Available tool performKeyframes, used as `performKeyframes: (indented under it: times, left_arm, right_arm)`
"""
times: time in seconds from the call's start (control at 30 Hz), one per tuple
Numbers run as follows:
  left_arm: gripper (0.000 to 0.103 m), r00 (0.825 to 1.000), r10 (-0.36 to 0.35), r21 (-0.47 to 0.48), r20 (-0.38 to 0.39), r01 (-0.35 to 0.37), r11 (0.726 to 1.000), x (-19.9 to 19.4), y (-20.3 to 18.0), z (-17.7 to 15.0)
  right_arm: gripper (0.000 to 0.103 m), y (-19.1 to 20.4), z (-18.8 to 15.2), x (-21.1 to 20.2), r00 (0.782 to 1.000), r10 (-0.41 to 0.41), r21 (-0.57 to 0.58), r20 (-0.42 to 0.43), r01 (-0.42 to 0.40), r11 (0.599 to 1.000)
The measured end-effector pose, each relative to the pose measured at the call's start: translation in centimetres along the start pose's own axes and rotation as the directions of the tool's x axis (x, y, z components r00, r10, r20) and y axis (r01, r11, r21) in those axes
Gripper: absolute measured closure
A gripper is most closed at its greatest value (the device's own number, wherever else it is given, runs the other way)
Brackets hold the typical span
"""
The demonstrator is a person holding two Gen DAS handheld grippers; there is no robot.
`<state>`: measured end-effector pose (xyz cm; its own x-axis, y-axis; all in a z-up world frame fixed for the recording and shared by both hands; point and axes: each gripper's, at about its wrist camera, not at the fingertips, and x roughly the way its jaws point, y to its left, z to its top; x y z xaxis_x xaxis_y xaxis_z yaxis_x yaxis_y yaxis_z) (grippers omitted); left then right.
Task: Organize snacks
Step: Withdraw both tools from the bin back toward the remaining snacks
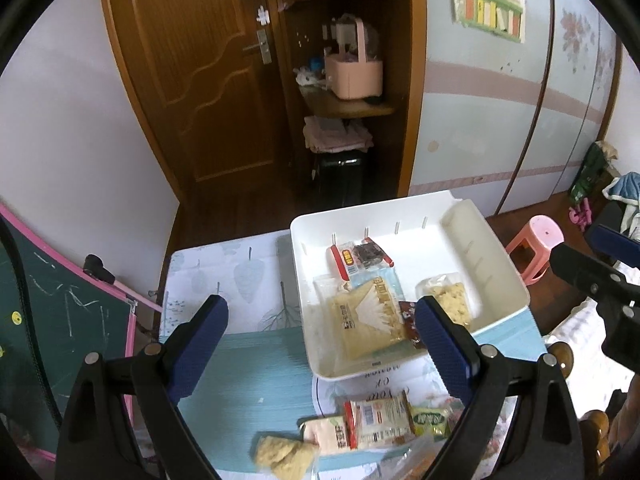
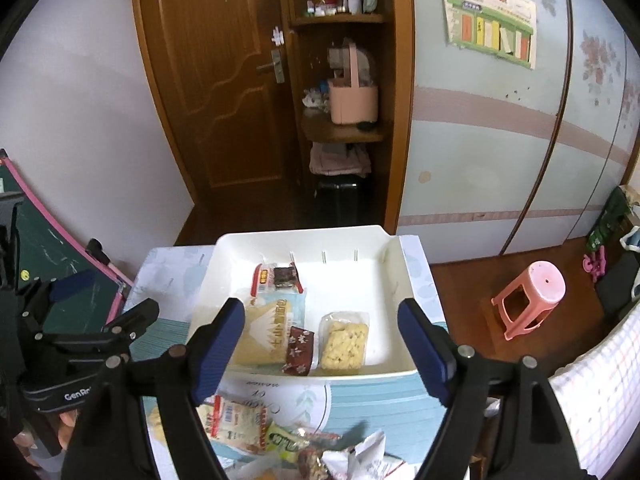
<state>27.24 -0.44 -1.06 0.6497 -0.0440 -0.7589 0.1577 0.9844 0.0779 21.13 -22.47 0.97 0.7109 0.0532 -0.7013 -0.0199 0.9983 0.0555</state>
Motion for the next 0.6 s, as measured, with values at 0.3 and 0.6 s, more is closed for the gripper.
performKeyframes:
  times: [0.3,0.6]
  left_arm:
    - [0.009,0.998,-0.021,-0.008,0.06,0.021,1.0,-6.1,1.6,-2.2]
    - [0.009,0.995,-0.069,-0.023,0.075,0.071,0.997,-9.4,3.1,-6.3]
  right_arm:
    - [0.013,1.1,-2.3,-5.5,0.998,0.05,0.001,0.039,-0.05,0.999]
    - [0.012,2.2,-6.6,-9.3,0.993,0.102,-0.031,0.062,-0.1,0.995]
